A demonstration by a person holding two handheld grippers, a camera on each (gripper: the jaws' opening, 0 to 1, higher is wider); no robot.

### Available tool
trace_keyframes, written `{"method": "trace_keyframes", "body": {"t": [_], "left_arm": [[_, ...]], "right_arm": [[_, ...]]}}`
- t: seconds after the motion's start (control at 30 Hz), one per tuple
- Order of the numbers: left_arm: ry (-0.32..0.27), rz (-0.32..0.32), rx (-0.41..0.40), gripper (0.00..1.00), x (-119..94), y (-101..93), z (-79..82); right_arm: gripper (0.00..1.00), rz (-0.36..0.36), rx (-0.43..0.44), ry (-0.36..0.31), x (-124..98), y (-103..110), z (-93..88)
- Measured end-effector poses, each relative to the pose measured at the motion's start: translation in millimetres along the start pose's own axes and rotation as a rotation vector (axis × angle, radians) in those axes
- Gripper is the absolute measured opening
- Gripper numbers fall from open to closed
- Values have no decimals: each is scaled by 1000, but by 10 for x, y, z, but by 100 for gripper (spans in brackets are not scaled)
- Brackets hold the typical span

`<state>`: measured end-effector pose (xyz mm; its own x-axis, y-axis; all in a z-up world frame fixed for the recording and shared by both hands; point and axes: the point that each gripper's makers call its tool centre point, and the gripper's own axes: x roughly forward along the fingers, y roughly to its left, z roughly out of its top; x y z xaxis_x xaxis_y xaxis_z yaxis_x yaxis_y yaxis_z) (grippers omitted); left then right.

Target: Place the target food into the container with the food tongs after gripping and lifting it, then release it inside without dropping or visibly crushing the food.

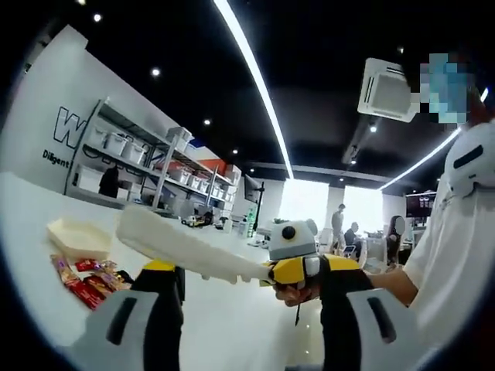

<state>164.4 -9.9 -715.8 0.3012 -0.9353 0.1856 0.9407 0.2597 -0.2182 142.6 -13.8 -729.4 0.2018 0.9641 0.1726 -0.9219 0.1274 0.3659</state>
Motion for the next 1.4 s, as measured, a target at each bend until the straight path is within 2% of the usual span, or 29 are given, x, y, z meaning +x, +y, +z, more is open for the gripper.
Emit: {"method": "trace_keyframes", "body": {"t": [0.1, 0.2, 0.23, 0.3, 0.33, 0.43, 0.6, 0.8, 1.03, 1.2, 1.4], "left_arm": [[12, -21, 2, 69, 19, -44, -26], [-4, -43, -9, 66, 38, -85, -5], [-35, -65, -20, 64, 39, -118, 40], [-61, -96, -41, 59, 19, -158, 87], [-81, -107, -52, 56, 9, -169, 119], [-73, -94, -47, 49, -4, -122, 101], [-103, -94, -44, 44, 8, -104, 127], [-138, -112, -75, 39, 15, -115, 205], [-134, -131, -101, 36, 59, -160, 185], [-142, -146, -110, 34, 89, -221, 222], [-106, -154, -116, 34, 124, -244, 245]], "right_arm": [[0, 8, -11, 7, 22, 43, 7], [0, 27, -5, -3, 37, 77, 23], [0, 36, 5, -14, 38, 85, 40], [0, 83, 44, -34, 27, 150, 53], [0, 85, 46, -42, 20, 145, 58], [0, 98, 59, -41, 30, 174, 42], [0, 107, 56, -28, 83, 189, 12], [0, 132, 50, -55, 99, 247, 70], [0, 150, 32, -136, 67, 291, 227], [0, 168, 47, -175, 46, 318, 268], [0, 174, 59, -173, 36, 343, 235]]}}
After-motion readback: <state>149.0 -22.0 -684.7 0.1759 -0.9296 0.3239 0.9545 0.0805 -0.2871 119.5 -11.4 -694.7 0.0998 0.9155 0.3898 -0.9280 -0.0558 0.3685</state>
